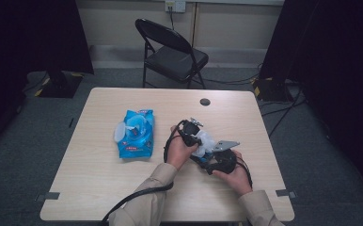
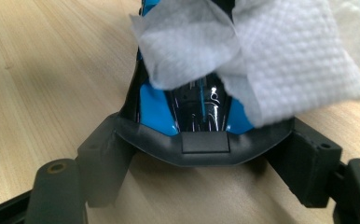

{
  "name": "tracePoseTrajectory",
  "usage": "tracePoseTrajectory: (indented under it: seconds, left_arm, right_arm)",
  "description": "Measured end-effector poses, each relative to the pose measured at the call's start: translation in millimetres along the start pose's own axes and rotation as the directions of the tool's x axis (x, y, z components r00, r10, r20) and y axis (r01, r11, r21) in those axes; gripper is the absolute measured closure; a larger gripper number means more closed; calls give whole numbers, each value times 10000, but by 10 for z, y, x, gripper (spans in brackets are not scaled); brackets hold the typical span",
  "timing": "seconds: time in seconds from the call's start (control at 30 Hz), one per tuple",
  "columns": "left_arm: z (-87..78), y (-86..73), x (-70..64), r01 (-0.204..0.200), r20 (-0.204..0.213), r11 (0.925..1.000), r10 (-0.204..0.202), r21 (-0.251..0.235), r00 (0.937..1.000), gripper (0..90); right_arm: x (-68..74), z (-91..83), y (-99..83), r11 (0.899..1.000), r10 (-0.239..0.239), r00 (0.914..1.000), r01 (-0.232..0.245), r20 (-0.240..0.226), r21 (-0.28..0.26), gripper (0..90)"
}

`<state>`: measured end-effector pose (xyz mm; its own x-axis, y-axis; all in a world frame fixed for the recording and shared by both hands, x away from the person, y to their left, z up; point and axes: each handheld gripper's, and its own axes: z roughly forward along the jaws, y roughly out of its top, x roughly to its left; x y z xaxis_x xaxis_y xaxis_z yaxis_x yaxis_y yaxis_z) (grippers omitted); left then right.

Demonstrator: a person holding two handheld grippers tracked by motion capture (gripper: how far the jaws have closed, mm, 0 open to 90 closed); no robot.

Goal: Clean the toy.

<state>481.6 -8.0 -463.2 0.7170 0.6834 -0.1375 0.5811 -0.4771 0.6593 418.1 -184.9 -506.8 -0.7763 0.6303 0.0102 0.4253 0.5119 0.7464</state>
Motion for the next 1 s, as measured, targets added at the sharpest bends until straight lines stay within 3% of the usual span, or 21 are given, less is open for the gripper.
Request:
tracePoseTrajectory:
  seconds: [0.27,0.77,0.87,1.0]
  left_arm:
    - [-13,-29,176,346,-365,9994,-348,-46,9987,842]
    - [-32,-61,262,870,-5,9960,-870,-185,9962,859]
    - [-55,-71,287,813,-146,9965,-816,-189,9966,860]
    - [-79,-111,345,1068,-91,9939,-1071,-281,9942,859]
  right_arm:
    - [0,0,0,10000,-9,10000,9,0,-5,254]
    - [0,0,0,10000,0,10000,0,-7,0,254]
    - [-1,0,0,10000,-3,10000,3,-4,0,254]
    - [-1,0,0,10000,-3,10000,3,-9,1,254]
